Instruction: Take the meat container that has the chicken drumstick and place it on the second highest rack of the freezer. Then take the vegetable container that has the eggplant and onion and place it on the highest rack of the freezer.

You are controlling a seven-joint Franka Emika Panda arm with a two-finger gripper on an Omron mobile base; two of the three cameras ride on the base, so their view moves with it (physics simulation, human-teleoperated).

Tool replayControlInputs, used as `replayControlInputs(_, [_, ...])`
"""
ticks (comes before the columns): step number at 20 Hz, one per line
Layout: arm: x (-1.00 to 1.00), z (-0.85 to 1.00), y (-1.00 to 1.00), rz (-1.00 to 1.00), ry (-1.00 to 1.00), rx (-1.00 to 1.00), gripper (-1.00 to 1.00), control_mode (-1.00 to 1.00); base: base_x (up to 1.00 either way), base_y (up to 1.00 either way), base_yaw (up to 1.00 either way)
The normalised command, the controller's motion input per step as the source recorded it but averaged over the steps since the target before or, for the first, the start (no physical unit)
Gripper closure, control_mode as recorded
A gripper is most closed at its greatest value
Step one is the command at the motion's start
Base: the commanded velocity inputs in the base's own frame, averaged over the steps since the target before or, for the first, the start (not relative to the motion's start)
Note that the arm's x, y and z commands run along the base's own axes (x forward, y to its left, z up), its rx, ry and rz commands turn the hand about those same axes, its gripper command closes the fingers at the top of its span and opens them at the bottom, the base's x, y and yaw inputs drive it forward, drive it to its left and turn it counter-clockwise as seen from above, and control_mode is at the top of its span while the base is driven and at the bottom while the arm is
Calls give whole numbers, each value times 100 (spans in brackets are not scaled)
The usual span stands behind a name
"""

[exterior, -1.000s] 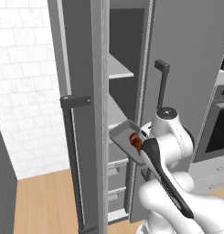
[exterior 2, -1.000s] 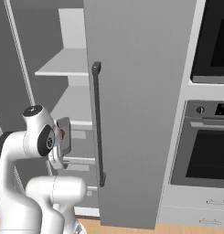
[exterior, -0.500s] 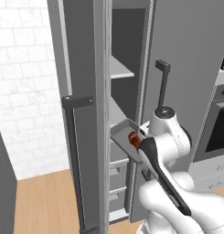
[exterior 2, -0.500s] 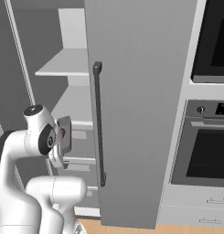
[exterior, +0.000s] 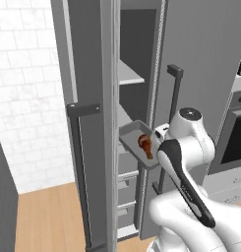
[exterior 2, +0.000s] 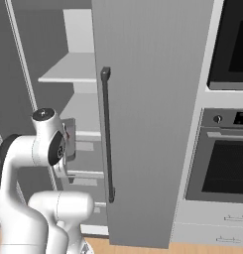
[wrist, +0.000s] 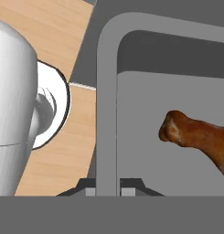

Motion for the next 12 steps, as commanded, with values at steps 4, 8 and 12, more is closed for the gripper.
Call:
replayControlInputs(4, [9, 25, 12, 0, -1, 2, 100, -100, 0, 0, 0])
replayControlInputs(8, [42, 5, 12, -1, 0, 0, 100, -100, 0, 0, 0])
replayControlInputs(12, [62, 0, 6, 0, 0, 4, 100, -100, 0, 0, 0])
